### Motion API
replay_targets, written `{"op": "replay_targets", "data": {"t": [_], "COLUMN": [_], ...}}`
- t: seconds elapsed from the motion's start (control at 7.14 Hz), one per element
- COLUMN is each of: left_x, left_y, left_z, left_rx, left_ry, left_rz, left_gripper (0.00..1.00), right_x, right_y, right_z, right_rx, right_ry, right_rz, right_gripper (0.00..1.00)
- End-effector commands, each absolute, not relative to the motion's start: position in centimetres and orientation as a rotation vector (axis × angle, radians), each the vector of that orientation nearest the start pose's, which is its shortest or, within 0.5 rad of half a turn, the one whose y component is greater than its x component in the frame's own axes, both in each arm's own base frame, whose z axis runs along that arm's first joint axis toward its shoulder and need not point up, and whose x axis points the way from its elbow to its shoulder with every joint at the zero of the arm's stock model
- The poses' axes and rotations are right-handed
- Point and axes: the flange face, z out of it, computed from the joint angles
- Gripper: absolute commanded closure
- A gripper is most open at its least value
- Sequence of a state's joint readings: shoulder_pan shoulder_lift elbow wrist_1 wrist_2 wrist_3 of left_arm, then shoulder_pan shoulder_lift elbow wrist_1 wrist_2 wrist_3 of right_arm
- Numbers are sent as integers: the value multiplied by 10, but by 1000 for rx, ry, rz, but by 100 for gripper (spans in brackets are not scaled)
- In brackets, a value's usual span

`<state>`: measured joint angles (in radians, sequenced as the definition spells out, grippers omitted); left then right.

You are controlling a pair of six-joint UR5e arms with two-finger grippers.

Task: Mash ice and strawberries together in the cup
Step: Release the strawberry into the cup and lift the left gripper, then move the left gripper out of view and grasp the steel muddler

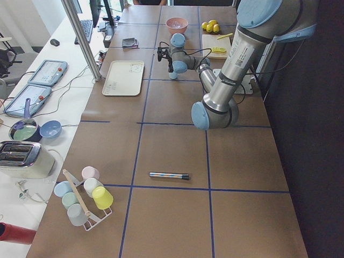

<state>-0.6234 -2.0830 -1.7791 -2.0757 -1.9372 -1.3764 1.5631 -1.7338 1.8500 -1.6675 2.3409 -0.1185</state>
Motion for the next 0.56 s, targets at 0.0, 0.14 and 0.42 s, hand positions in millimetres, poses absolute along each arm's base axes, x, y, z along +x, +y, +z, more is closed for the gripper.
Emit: {"op": "replay_targets", "data": {"t": [0.0, 0.14, 0.42], "left_x": [304, 238, 140], "left_y": [-481, -480, -473], "left_z": [328, 403, 505], "left_rx": [192, 197, 233], "left_ry": [1127, 1058, 963], "left_rz": [-36, 52, 157], "left_gripper": [22, 22, 22], "right_x": [60, 60, 60], "right_y": [-422, -422, -422], "right_z": [605, 606, 606], "right_rx": [62, 61, 61], "right_ry": [-778, -778, -778], "right_rz": [-127, -127, -127], "right_gripper": [0, 0, 0]}}
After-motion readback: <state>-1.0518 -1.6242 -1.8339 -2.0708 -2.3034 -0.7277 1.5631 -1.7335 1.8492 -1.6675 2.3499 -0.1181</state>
